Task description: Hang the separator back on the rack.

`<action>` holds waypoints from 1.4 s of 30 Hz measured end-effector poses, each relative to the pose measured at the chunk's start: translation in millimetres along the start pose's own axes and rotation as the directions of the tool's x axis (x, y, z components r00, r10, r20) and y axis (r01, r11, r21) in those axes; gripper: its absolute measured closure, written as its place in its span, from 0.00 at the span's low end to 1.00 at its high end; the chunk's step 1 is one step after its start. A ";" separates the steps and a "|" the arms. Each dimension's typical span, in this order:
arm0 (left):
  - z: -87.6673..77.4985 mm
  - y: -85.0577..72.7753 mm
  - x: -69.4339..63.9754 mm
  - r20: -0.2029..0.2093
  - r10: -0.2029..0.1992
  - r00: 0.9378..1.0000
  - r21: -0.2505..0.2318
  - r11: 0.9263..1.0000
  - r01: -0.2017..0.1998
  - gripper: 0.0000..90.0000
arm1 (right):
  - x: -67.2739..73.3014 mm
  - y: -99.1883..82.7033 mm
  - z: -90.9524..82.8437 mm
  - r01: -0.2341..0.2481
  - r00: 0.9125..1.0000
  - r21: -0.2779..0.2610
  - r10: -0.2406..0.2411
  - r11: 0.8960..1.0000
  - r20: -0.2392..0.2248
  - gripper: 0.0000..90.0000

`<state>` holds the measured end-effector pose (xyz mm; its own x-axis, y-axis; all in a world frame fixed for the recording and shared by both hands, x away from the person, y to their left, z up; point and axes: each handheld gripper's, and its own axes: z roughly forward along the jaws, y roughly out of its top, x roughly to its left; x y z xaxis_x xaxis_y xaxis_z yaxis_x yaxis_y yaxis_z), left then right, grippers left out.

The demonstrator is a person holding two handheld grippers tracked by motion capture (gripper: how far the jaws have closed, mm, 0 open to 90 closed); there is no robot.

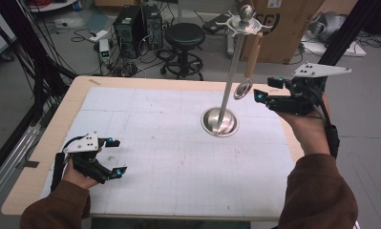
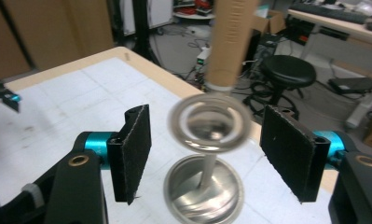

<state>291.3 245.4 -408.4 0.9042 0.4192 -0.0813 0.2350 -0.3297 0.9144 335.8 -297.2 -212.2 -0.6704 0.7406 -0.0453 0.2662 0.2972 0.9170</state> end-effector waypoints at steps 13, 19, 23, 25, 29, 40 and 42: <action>0.0 0.0 -0.3 0.000 -0.002 1.000 -0.003 1.000 0.002 0.02 | 13.4 -15.4 4.6 0.030 0.998 0.009 -0.030 1.000 -0.058 0.32; 0.0 0.0 -0.2 0.001 0.000 1.000 -0.003 1.000 0.000 0.02 | 20.3 -27.2 7.5 0.034 0.996 0.010 -0.033 0.999 -0.080 0.30; 0.3 -0.1 -0.2 0.000 0.001 1.000 0.000 1.000 -0.001 0.02 | 24.6 -36.6 11.3 0.038 0.995 0.017 -0.036 0.999 -0.092 0.29; 0.1 0.1 -0.2 0.001 0.004 1.000 0.001 1.000 -0.004 0.02 | 26.8 -41.7 13.9 0.037 0.995 0.021 -0.035 0.999 -0.095 0.28; -0.7 0.1 -0.1 -0.001 0.003 1.000 -0.001 1.000 -0.003 0.02 | 30.5 -52.5 17.7 0.032 0.993 0.016 -0.030 0.999 -0.112 0.27; -0.1 0.1 -0.5 0.000 0.001 1.000 -0.002 1.000 -0.001 0.02 | 37.4 -86.1 34.1 0.009 0.988 0.040 -0.003 0.999 -0.155 0.24; 0.5 -0.1 -0.5 -0.001 0.002 1.000 0.004 1.000 -0.002 0.02 | 38.2 -92.4 37.4 0.004 0.987 0.047 0.004 0.999 -0.162 0.24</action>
<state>291.0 244.8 -408.6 0.9043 0.4195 -0.0789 0.2345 -0.3339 0.9130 311.4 -273.8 -313.5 -0.7725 0.6346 0.0228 0.2959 0.3279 0.8972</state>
